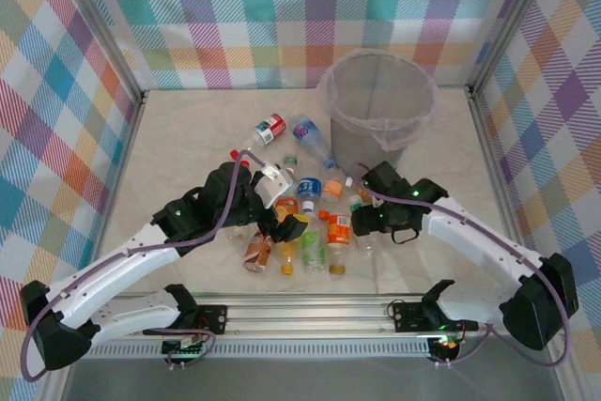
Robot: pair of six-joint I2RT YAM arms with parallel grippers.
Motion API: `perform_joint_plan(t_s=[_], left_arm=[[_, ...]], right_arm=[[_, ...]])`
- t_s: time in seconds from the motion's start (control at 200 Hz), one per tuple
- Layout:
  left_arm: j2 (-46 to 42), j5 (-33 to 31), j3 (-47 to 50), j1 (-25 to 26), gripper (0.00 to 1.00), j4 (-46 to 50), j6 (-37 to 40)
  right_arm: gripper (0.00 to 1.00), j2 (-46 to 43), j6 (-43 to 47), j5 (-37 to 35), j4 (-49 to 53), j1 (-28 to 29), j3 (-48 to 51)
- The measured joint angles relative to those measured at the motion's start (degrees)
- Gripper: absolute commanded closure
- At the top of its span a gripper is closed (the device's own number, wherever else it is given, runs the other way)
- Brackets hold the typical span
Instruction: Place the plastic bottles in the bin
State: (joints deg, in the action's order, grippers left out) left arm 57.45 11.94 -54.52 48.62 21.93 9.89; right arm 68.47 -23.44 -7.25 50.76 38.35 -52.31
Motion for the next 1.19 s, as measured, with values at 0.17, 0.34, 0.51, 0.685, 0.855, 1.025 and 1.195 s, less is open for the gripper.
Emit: perform_joint_plan(t_s=[0.17, 0.34, 0.51, 0.685, 0.855, 1.025, 1.195], left_arm=[[0.24, -0.22, 0.00, 0.00, 0.00, 0.02, 0.00], [0.24, -0.61, 0.00, 0.00, 0.00, 0.02, 0.00], [0.33, -0.66, 0.00, 0.00, 0.00, 0.02, 0.00], [0.50, -0.70, 0.00, 0.00, 0.00, 0.13, 0.00], [0.50, -1.07, 0.00, 0.00, 0.00, 0.22, 0.00], [0.50, -1.09, 0.00, 0.00, 0.00, 0.22, -0.02], [0.52, -1.09, 0.00, 0.00, 0.00, 0.17, -0.72]], right_arm=[[0.23, 3.85, -0.57, 1.60, -3.54, 0.00, 2.34], [0.22, 7.02, -1.25, 2.19, -6.58, 0.00, 3.63], [0.22, 9.94, -1.42, 2.38, -8.41, 0.00, 4.02], [0.24, 11.80, -1.44, 2.25, -9.57, 0.00, 4.70], [0.29, 13.70, -1.44, 1.90, -10.54, 0.00, 4.79], [0.35, 13.99, -1.44, 1.73, -11.17, 0.00, 5.11], [0.38, 13.97, -1.44, 1.73, -11.28, 0.00, 5.18]])
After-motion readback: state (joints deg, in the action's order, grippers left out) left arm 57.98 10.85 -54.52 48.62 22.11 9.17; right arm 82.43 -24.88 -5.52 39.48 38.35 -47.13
